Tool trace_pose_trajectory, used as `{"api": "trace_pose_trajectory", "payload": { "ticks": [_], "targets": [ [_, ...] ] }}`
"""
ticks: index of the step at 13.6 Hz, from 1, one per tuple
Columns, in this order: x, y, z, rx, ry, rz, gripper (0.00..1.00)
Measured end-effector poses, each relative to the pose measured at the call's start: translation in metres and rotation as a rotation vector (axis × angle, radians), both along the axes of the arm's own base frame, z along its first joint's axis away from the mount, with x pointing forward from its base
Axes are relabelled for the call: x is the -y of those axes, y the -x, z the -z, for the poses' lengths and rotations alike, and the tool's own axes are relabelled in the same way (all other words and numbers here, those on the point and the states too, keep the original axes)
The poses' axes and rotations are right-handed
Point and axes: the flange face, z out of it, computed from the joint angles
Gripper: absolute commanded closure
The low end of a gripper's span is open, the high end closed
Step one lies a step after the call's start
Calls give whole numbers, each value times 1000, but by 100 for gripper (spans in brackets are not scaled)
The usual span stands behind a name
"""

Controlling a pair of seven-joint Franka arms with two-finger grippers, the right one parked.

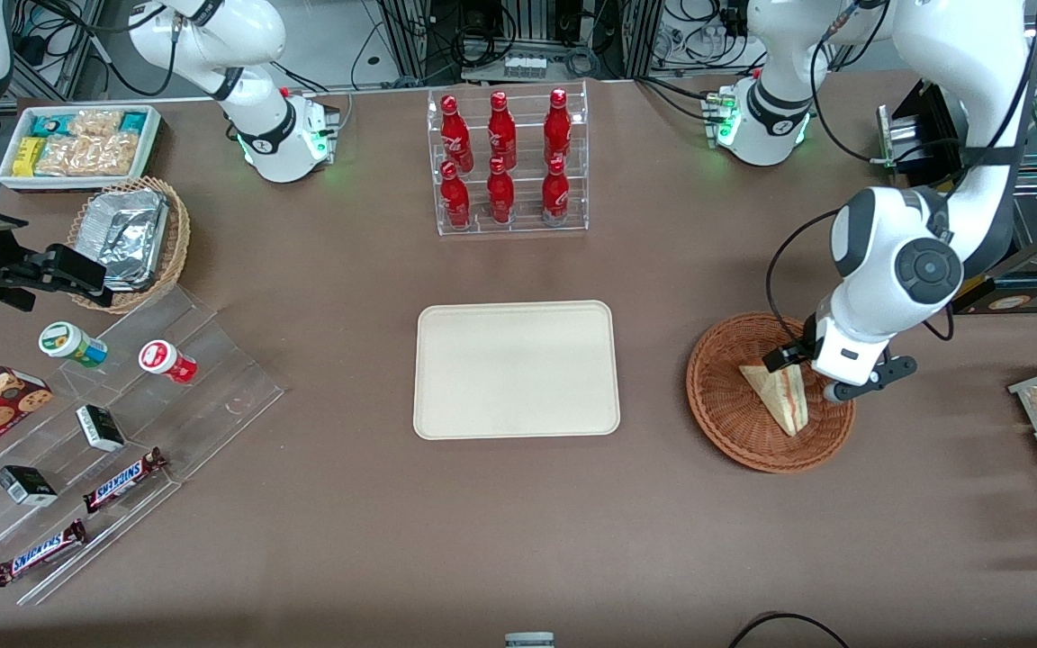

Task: Place sandwich from basket to tray
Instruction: 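Lower the left gripper and close it on the sandwich's crust edge, then lift the sandwich and carry it over the cream tray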

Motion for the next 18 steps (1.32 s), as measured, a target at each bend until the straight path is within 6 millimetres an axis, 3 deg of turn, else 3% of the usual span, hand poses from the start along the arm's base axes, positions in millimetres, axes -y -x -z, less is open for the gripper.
{"api": "trace_pose_trajectory", "payload": {
  "ticks": [2, 4, 7, 8, 15, 18],
  "targets": [
    [0, -1, 12, -9, 1, 0, 2],
    [0, -3, 22, -13, 2, 0, 31],
    [1, -4, 34, -10, 4, -6, 87],
    [1, -4, 37, -12, 4, -7, 100],
    [1, -8, 34, -4, 5, -8, 100],
    [2, -17, 16, -24, 1, -8, 100]
  ]
}}
